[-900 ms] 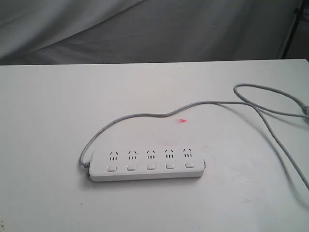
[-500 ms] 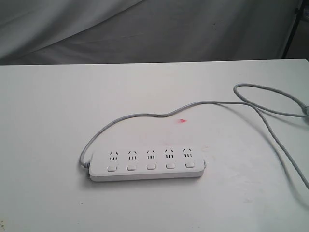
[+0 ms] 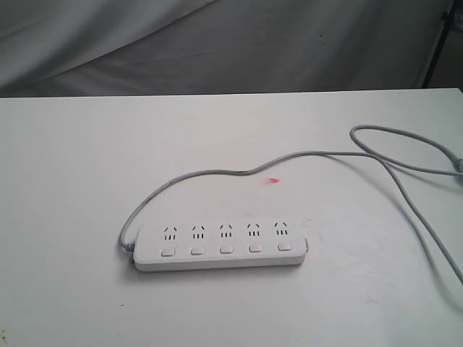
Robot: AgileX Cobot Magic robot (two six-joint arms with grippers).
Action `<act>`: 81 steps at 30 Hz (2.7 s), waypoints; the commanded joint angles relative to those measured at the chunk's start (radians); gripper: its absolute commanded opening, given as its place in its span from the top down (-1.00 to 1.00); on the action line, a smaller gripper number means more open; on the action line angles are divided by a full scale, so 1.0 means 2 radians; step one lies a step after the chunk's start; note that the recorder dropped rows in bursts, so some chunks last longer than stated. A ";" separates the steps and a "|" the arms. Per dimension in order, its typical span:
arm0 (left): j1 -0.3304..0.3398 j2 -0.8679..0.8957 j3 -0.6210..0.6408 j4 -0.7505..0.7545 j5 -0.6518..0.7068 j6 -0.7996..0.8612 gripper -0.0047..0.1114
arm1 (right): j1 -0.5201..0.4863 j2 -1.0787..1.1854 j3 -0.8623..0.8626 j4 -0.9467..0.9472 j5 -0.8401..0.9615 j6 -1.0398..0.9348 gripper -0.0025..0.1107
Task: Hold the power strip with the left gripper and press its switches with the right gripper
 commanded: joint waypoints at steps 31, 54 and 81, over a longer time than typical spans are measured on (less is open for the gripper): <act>-0.002 -0.002 -0.060 0.013 0.056 -0.001 0.91 | 0.000 -0.003 0.002 0.001 -0.001 -0.001 0.96; -0.002 0.236 -0.309 -0.023 0.067 0.029 0.91 | 0.000 -0.003 0.002 0.001 -0.001 -0.001 0.96; 0.072 0.497 -0.412 -0.328 -0.007 0.399 0.91 | 0.000 -0.003 0.002 0.001 -0.001 -0.001 0.96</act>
